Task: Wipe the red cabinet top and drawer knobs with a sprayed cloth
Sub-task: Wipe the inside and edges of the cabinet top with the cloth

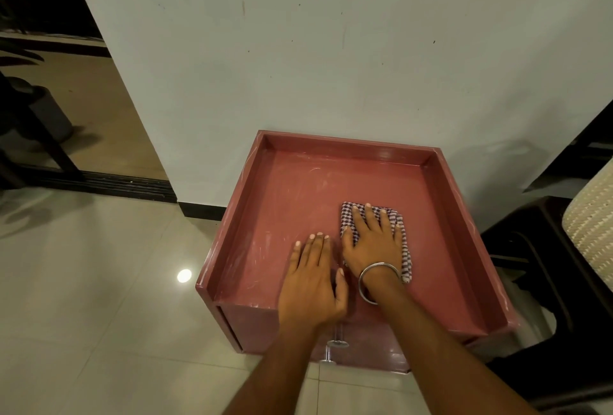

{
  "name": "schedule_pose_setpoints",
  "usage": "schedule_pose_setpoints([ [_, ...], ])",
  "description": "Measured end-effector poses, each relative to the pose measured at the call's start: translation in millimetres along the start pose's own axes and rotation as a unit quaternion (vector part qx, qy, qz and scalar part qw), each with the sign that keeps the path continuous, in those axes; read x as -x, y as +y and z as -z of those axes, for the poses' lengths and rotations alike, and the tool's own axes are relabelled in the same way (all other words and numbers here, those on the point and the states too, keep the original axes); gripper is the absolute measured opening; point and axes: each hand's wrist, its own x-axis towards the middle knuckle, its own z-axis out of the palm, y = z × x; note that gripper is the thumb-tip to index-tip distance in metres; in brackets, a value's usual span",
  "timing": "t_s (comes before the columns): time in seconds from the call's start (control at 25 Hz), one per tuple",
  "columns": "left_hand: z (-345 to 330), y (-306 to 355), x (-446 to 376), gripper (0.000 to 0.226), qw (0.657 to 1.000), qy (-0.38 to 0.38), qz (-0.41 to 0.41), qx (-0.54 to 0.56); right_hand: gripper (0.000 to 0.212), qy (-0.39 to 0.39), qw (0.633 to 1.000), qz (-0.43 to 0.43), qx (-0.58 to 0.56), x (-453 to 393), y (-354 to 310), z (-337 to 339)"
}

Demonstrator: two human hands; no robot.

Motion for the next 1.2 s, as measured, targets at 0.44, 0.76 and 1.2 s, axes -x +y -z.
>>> schedule_pose_setpoints([
  [0.44,1.7,-11.7,3.3,0.061,0.999,0.000,-0.047,0.013,0.059,0.008,0.999,-0.050,0.015,20.6,17.4,7.6],
  [0.76,19.4,-57.7,17.5,0.066,1.000,-0.010,-0.011,-0.012,0.064,0.009,1.000,-0.003,0.020,37.9,27.7,10.3],
  [1.2,22.2,-65.3,20.2,0.070,1.000,-0.022,-0.012,-0.002,0.065,-0.022,1.000,-0.002,0.014,63.5,-26.8,0.1],
])
